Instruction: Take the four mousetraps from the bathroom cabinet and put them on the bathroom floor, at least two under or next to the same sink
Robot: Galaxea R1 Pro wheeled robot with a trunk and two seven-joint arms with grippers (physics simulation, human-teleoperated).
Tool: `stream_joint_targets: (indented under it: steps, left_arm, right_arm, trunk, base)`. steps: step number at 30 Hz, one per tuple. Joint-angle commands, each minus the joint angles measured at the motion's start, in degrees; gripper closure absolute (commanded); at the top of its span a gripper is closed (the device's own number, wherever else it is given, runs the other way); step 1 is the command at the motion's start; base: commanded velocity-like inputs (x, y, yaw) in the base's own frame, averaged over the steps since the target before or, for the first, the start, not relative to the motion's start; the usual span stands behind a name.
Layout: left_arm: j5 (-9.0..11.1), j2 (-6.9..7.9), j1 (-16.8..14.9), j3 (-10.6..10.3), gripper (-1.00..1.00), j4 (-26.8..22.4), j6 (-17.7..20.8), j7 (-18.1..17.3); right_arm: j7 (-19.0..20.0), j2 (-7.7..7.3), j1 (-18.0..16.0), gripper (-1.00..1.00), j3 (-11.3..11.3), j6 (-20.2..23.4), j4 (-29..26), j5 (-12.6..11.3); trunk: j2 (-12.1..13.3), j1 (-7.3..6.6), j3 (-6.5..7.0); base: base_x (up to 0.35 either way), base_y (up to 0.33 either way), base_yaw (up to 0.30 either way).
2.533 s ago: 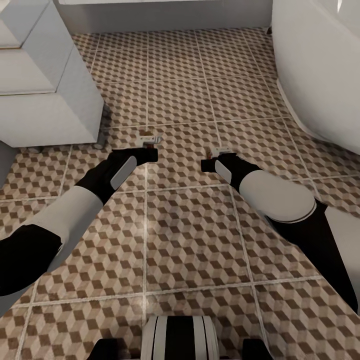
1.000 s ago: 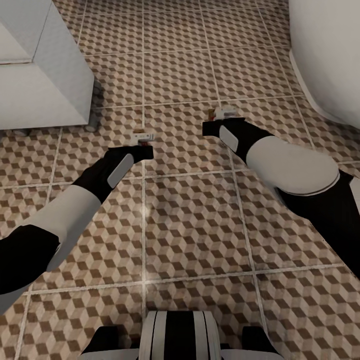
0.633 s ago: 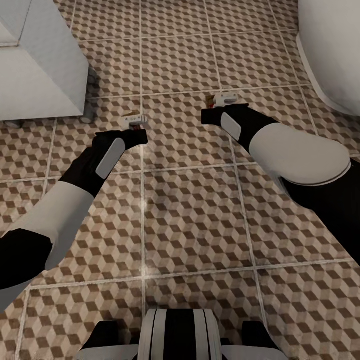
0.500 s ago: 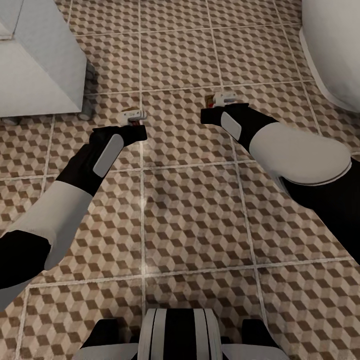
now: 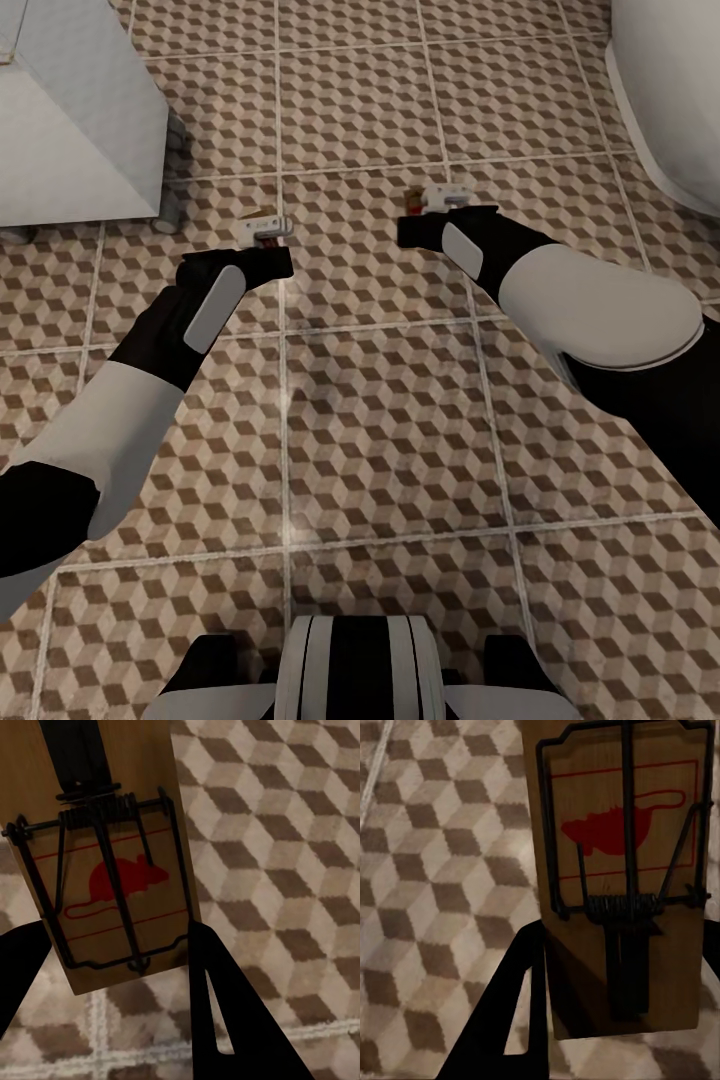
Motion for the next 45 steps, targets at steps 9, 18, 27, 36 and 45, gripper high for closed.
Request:
stream_joint_targets:
  steps: [9, 18, 27, 36, 45]
  left_arm:
    - [0.4, -0.04, 0.0, -0.2, 1.0, -0.1, 0.1, 1.2]
    - [0.0, -0.35, -0.1, -0.3, 1.0, -0.1, 0.1, 2.4]
    - [0.0, -0.08, 0.0, -0.3, 1.0, -0.4, 0.0, 2.5]
    - [0.0, -0.39, -0.1, -0.3, 1.0, -0.5, 0.0, 2.6]
    - [-0.1, -0.65, -0.1, -0.4, 1.0, -0.6, 0.1, 2.7]
  right_arm:
    - [0.7, 0.05, -0.1, 1.0, 0.5, 0.6, 0.1, -0.4]
    - [1.3, 0.05, -0.1, 1.0, 0.5, 0.4, 0.1, -0.3]
    - [2.8, 0.05, -0.1, 1.0, 0.5, -0.6, 0.1, -0.3]
    - [3.2, 0.05, -0.1, 1.0, -0.1, -0.5, 0.0, -0.3]
    - [3.3, 0.05, -0.1, 1.0, -3.6, -0.7, 0.0, -0.3]
  trunk:
    - [0.0, -0.01, -0.03]
    - [0.0, -0.01, -0.03]
    - [0.0, -0.01, -0.03]
    - [0.0, -0.01, -0.03]
    - [0.0, -0.01, -0.03]
  base:
    - [0.0, 0.0, 0.0]
    - [0.0, 0.0, 0.0]
    - [0.0, 0.0, 0.0]
    - [0.121, 0.0, 0.0]
    - [0.328, 0.0, 0.0]
